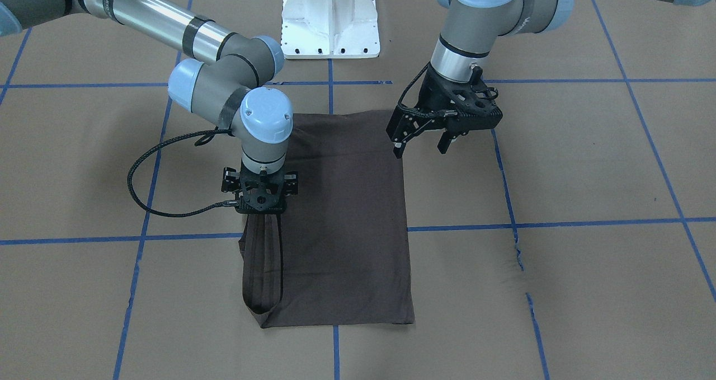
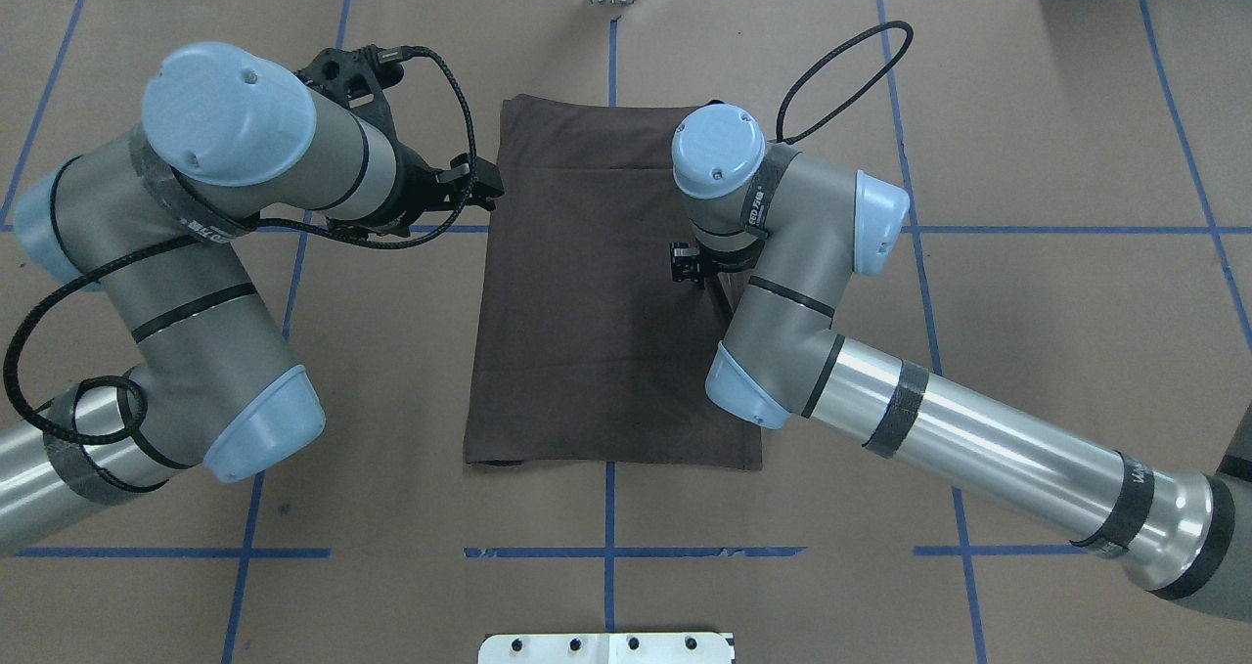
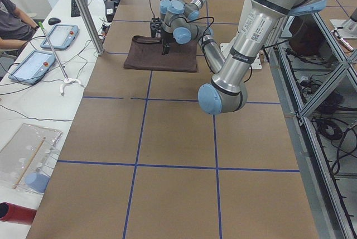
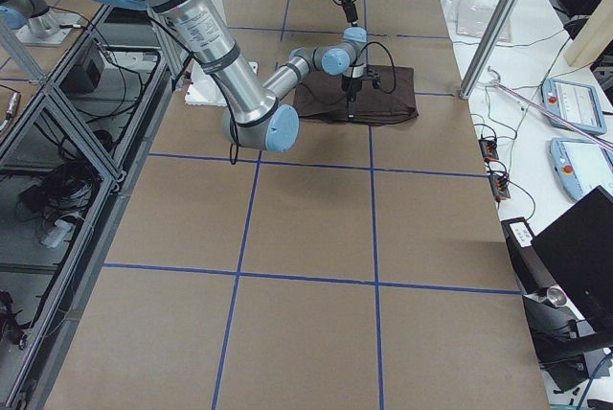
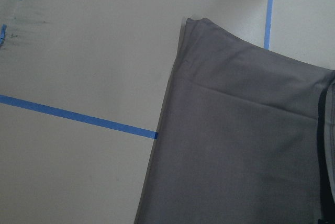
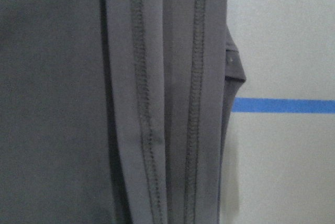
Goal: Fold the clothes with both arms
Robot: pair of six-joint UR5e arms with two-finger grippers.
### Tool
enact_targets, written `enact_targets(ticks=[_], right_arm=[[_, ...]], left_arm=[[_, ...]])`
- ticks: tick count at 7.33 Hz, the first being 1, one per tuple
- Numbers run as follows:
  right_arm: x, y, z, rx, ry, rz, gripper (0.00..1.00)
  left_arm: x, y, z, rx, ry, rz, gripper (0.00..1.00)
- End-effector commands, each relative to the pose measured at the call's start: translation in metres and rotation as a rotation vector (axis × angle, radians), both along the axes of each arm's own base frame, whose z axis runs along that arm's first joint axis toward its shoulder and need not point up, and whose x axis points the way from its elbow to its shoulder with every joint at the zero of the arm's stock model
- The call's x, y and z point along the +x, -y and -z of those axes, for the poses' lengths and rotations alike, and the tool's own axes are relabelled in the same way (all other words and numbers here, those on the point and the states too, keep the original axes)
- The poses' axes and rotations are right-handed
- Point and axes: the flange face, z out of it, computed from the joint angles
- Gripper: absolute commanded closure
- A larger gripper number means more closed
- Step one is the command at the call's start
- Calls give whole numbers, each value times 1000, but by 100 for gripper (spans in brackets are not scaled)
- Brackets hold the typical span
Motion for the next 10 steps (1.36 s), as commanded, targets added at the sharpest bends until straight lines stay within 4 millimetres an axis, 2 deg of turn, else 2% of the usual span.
enact_targets(ticks=[1,3,4,5,6,8,9,10], right_arm=[[16,10,-16,-24,-1,4,0],[44,24,-37,-25,-9,14,0],[66,27,-48,-6,-8,27,0],[89,32,-30,0,50,29,0],[105,18,1,35,120,38,0],[124,-8,43,43,234,57,0],[138,-26,57,22,288,36,0],[154,-47,67,0,342,39,0]], left_arm=[[0,0,1,0,-3,1,0],[0,0,1,0,-3,1,0],[0,0,3,1,-5,2,0],[0,0,3,3,-8,2,0],[1,-2,2,3,-7,-3,0],[25,-39,1,-53,-37,-33,0],[45,-81,-4,-138,-67,-45,0],[63,-111,-9,-225,-84,-12,0]])
